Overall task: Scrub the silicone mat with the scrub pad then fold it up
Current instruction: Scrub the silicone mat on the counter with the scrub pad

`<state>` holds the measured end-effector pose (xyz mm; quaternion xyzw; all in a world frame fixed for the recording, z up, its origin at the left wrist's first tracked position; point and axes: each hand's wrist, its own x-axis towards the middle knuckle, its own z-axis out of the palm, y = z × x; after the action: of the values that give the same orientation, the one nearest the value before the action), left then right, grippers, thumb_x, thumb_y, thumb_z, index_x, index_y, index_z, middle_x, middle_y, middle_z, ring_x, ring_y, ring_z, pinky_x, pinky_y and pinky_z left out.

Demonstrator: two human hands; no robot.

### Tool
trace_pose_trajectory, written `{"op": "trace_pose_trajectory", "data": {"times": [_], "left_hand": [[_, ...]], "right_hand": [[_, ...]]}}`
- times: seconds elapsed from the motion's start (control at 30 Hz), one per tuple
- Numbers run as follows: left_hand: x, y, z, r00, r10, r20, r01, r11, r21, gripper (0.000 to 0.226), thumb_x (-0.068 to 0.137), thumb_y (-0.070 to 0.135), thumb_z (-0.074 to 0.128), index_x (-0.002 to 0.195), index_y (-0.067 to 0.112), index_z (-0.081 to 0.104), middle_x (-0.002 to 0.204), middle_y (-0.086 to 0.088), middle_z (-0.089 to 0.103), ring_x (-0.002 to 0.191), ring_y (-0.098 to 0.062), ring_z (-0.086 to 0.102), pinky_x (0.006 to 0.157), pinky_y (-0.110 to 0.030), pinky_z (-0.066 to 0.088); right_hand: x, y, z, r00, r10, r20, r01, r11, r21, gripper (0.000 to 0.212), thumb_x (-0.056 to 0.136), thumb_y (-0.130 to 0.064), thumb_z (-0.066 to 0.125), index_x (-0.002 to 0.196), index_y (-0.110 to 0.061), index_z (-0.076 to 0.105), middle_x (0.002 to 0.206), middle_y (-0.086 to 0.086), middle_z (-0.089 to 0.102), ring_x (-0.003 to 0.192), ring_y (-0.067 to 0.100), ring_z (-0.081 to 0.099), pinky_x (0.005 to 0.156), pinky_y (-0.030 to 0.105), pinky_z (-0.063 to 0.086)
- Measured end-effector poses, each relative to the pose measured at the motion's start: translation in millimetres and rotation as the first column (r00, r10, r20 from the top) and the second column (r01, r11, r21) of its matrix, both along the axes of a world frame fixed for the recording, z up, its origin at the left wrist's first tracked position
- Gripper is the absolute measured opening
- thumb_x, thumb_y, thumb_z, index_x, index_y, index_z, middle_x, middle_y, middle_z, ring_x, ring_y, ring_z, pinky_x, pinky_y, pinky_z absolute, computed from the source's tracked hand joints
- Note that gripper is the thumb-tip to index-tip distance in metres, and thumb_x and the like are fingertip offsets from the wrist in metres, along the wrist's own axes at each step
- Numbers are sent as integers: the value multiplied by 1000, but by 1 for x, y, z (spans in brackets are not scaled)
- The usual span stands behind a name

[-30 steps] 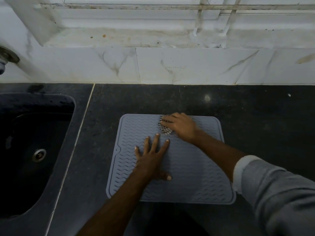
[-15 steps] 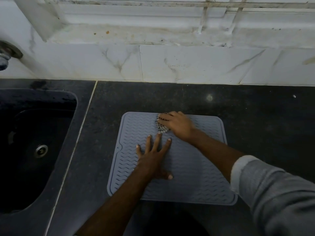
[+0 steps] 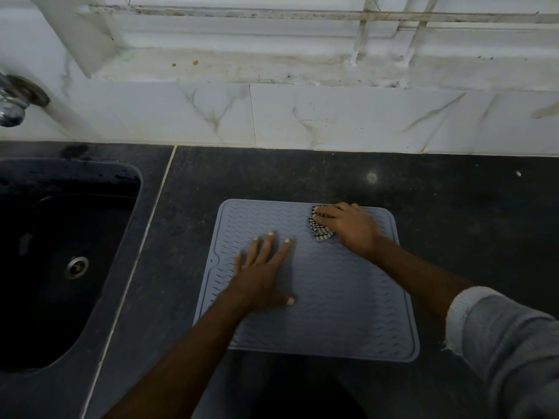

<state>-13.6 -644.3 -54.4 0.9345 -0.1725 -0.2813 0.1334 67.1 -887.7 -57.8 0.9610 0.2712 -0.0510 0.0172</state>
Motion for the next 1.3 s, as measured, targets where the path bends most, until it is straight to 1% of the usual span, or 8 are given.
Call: {"op": "trace_pose_trajectory", "data": {"times": [0.17, 0.33, 0.47, 0.6, 0.77, 0.93, 1.13, 1.3], "left_hand": [[3, 33, -2, 1000, -3, -5, 3, 996, 88, 127, 65, 67, 70, 141, 41, -29, 151, -2, -37, 138, -33, -29, 111, -59, -5], [2, 32, -7, 1000, -23, -13, 24, 991, 134, 130, 63, 67, 72, 143, 40, -27, 148, -2, -42, 135, -33, -34, 110, -60, -7], [1, 32, -8, 1000, -17, -9, 18, 990, 141, 130, 62, 68, 72, 142, 41, -27, 147, -2, -43, 135, -33, -34, 110, -60, -7], [1, 33, -11, 1000, -20, 1, 20, 991, 133, 131, 61, 68, 72, 142, 41, -28, 147, -2, -42, 135, -33, -34, 110, -59, -7], [0, 34, -14, 1000, -23, 3, 23, 992, 128, 131, 61, 69, 71, 141, 41, -30, 146, -2, -44, 134, -33, -35, 109, -59, -9], [2, 33, -13, 1000, -25, -16, 27, 989, 143, 132, 60, 71, 71, 139, 43, -32, 146, -1, -45, 134, -32, -36, 109, -59, -9], [1, 34, -13, 1000, -19, -12, 21, 991, 131, 131, 60, 71, 70, 140, 43, -30, 145, 0, -46, 133, -30, -37, 109, -58, -10], [0, 34, -12, 1000, -24, -4, 24, 992, 121, 131, 61, 70, 71, 141, 42, -29, 147, -2, -44, 136, -33, -34, 109, -58, -9]], "right_hand": [[14, 17, 17, 994, -23, -108, 31, 997, 72, 47, 85, -16, 61, 130, -23, 52, 141, -1, 46, 119, 26, 46, 101, 41, 37], [25, 71, 27, 1000, 6, -16, -3, 985, 171, 49, 83, -13, 62, 130, -22, 51, 138, 1, 49, 123, 26, 44, 103, 42, 33], [23, 106, 10, 994, 107, 6, -108, 991, 75, 54, 85, -12, 59, 136, -23, 44, 144, 1, 42, 129, 26, 38, 104, 42, 31], [15, 71, -5, 994, 113, -9, -112, 993, 42, 57, 89, -11, 54, 141, -26, 35, 150, -2, 34, 133, 25, 32, 105, 41, 28], [21, 37, 7, 996, 78, -45, -80, 996, -27, 50, 86, -17, 59, 134, -24, 47, 140, 1, 46, 123, 25, 43, 101, 41, 35], [31, 88, 16, 998, 59, -31, -55, 991, 120, 50, 85, -13, 59, 132, -25, 49, 139, 0, 47, 123, 26, 42, 101, 41, 33], [20, 83, 6, 990, 141, -12, -141, 990, 19, 55, 88, -11, 54, 140, -25, 38, 148, 1, 36, 131, 25, 34, 104, 41, 29], [18, 48, 14, 996, 88, -28, -89, 995, -43, 51, 87, -13, 57, 135, -24, 45, 142, 2, 44, 124, 25, 41, 101, 40, 34]]}}
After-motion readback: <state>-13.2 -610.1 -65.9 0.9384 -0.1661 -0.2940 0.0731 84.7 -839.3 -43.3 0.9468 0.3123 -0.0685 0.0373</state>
